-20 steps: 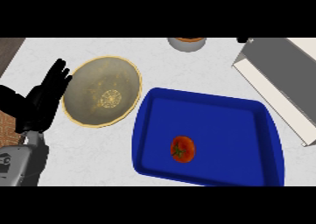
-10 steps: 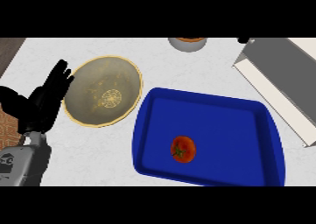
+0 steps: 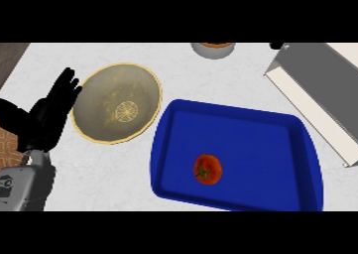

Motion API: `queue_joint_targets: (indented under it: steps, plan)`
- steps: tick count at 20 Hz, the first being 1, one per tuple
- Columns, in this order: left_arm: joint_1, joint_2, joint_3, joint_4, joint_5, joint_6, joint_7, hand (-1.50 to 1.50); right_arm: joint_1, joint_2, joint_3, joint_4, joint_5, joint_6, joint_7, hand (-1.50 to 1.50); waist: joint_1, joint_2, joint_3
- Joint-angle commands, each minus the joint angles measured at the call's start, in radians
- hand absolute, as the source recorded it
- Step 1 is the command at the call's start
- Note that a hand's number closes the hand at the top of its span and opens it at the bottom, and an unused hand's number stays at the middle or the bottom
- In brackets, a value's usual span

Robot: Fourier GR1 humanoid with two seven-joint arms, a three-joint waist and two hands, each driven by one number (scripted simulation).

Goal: Pick the can from the tray and place it in the tiered shelf

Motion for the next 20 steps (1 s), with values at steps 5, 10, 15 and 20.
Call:
queue_joint_targets:
  steps: [5,10,15,20]
  plan:
    - [0.000,-0.013,-0.009,0.007,-0.026,0.010,-0.007,0.00,-0.045,-0.171,-0.031,0.239,-0.145,0.260,0.011,-1.50,-0.001,0.000,0.001]
    - [0.029,-0.047,-0.032,-0.013,-0.048,0.035,-0.013,0.00,0.025,-0.363,-0.129,0.420,-0.206,0.404,-0.055,-1.50,-0.005,0.000,0.002]
    - [0.001,-0.004,0.027,0.027,0.002,-0.010,-0.016,0.00,0.105,-0.507,-0.206,0.578,-0.261,0.567,-0.196,-1.50,-0.013,0.001,0.003]
    - [0.021,-0.026,0.010,-0.010,-0.005,0.006,0.000,0.00,0.215,-0.544,-0.213,0.679,-0.249,0.678,-0.413,-1.50,-0.006,0.003,0.005]
